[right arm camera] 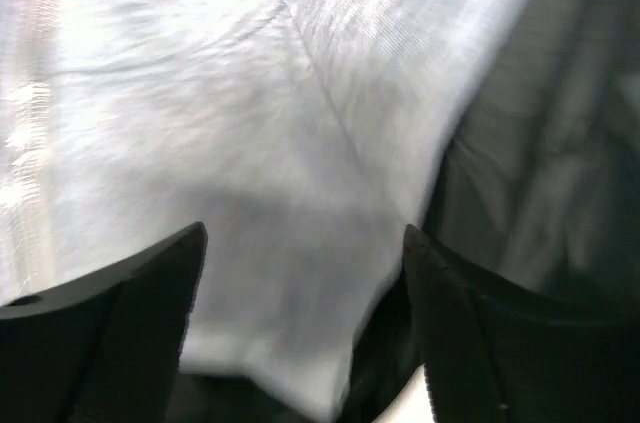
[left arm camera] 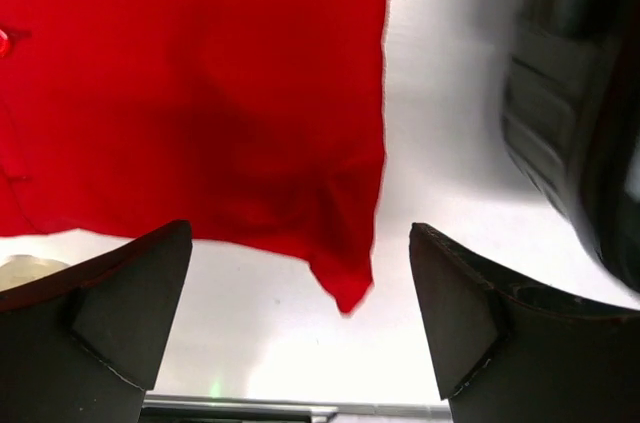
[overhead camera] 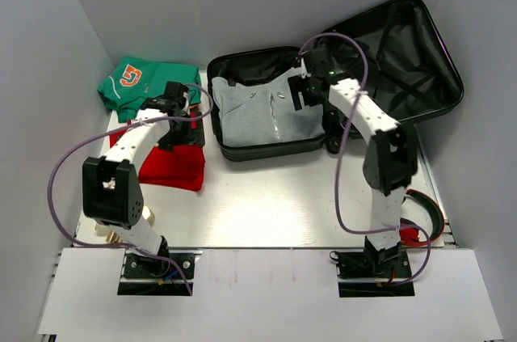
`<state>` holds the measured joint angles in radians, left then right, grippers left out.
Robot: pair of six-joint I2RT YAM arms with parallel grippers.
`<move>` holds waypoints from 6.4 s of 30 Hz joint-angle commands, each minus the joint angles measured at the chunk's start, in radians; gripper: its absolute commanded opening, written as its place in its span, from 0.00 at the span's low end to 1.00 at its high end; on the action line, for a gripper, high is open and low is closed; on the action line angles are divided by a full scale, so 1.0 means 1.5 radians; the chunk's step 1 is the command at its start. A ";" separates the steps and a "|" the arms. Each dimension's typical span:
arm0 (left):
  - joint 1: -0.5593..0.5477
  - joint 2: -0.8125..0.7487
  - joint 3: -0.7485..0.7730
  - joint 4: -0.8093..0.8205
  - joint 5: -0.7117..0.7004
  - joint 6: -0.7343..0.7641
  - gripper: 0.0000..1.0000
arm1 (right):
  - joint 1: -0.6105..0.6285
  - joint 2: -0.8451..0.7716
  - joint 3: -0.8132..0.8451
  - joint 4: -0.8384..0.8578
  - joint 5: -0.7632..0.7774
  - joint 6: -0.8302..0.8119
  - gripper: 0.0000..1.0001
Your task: Pack the luggage
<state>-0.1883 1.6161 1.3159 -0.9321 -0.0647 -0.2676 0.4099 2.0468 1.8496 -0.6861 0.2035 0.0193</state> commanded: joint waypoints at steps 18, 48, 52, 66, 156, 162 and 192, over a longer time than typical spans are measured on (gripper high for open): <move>0.056 0.113 0.091 0.191 -0.049 0.030 1.00 | -0.004 -0.289 -0.121 -0.004 -0.100 0.009 0.90; 0.083 0.621 0.492 0.340 -0.049 0.274 0.80 | -0.006 -0.219 -0.114 -0.157 -0.018 0.039 0.90; 0.079 0.629 0.486 0.285 -0.083 0.293 0.61 | -0.008 -0.222 -0.118 -0.155 -0.014 0.037 0.90; 0.111 0.440 0.462 0.303 0.071 0.159 0.00 | -0.007 -0.306 -0.201 -0.086 -0.021 0.037 0.90; -0.409 0.178 0.317 0.492 -0.250 -0.054 1.00 | -0.068 -0.576 -0.501 0.010 -0.056 0.140 0.90; -0.311 0.106 0.249 0.411 -0.273 -0.033 0.99 | -0.069 -0.516 -0.427 0.085 -0.152 0.122 0.90; -0.163 0.251 0.070 0.088 -0.270 -0.269 0.00 | -0.055 0.104 -0.093 0.006 -0.138 0.116 0.12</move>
<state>-0.4843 1.9324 1.4883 -0.4805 -0.4244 -0.6495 0.3248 2.0941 1.7874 -0.5835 -0.0223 0.1829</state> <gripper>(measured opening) 0.034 0.122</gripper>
